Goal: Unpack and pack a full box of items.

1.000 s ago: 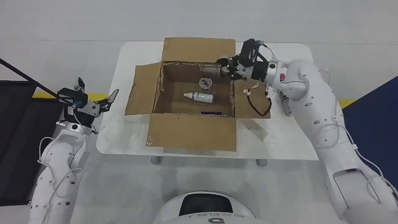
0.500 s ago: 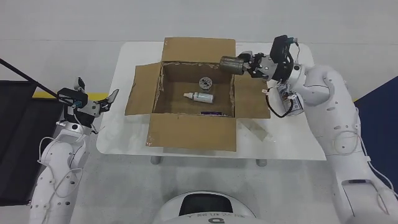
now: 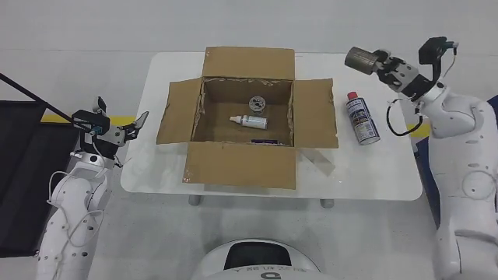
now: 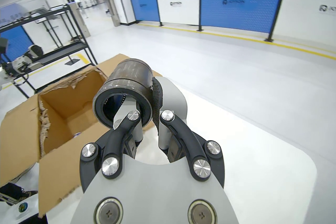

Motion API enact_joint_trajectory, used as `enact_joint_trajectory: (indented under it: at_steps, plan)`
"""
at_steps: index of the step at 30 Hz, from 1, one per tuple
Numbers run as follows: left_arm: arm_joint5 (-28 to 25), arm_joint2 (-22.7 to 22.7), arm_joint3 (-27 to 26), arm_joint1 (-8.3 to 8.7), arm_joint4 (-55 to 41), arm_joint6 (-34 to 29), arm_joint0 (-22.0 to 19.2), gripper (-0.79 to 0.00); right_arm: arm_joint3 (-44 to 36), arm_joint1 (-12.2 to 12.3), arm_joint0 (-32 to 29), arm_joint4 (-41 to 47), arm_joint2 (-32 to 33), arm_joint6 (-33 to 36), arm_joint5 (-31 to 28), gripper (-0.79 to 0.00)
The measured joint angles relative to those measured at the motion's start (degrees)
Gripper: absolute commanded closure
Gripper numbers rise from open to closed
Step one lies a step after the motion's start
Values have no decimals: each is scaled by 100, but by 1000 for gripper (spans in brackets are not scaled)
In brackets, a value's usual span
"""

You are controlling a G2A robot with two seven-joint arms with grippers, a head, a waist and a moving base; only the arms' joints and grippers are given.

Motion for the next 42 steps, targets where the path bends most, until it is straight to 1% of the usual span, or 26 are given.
enact_joint_trajectory:
  at_steps: [2, 5, 7, 18, 20, 23, 24, 26, 31, 33, 35, 40, 42]
  plan:
    - [0, 0, 0, 0, 0, 0, 0, -785, 181, 64, 51, -23, 160, 251, 76, 0]
    - [0, 0, 0, 0, 0, 0, 0, -785, 425, 153, 214, -193, 328, 617, 342, 0]
    - [0, 0, 0, 0, 0, 0, 0, -785, 467, 168, 270, -200, 361, 652, 438, 0]
    - [0, 0, 0, 0, 0, 0, 0, -785, 433, 167, 246, -222, 350, 633, 450, 0]
    - [0, 0, 0, 0, 0, 0, 0, -785, 391, 177, 200, -350, 327, 678, 638, 0]
    - [0, 0, 0, 0, 0, 0, 0, -785, 654, 228, 389, -308, 389, 1183, 1284, 0]
    - [0, 0, 0, 0, 0, 0, 0, -785, 769, 257, 506, -355, 409, 1457, 1523, 0]
    - [0, 0, 0, 0, 0, 0, 0, -785, 884, 313, 657, -668, 408, 1808, 1836, 0]
    - [0, 0, 0, 0, 0, 0, 0, -785, 1194, 399, 1125, -1855, -17, 2870, 2376, 0]
    - [0, 0, 0, 0, 0, 0, 0, -785, 1340, 380, 1316, -2326, -285, 2949, 2751, 0]
    - [0, 0, 0, 0, 0, 0, 0, -785, 1502, 361, 1445, -2617, -496, 2930, 2915, 0]
    - [0, 0, 0, 0, 0, 0, 0, -785, 1966, 299, 1748, -3124, -1028, 3127, 2883, 0]
    - [0, 0, 0, 0, 0, 0, 0, -785, 2119, 247, 1846, -3308, -1279, 3167, 2974, 0]
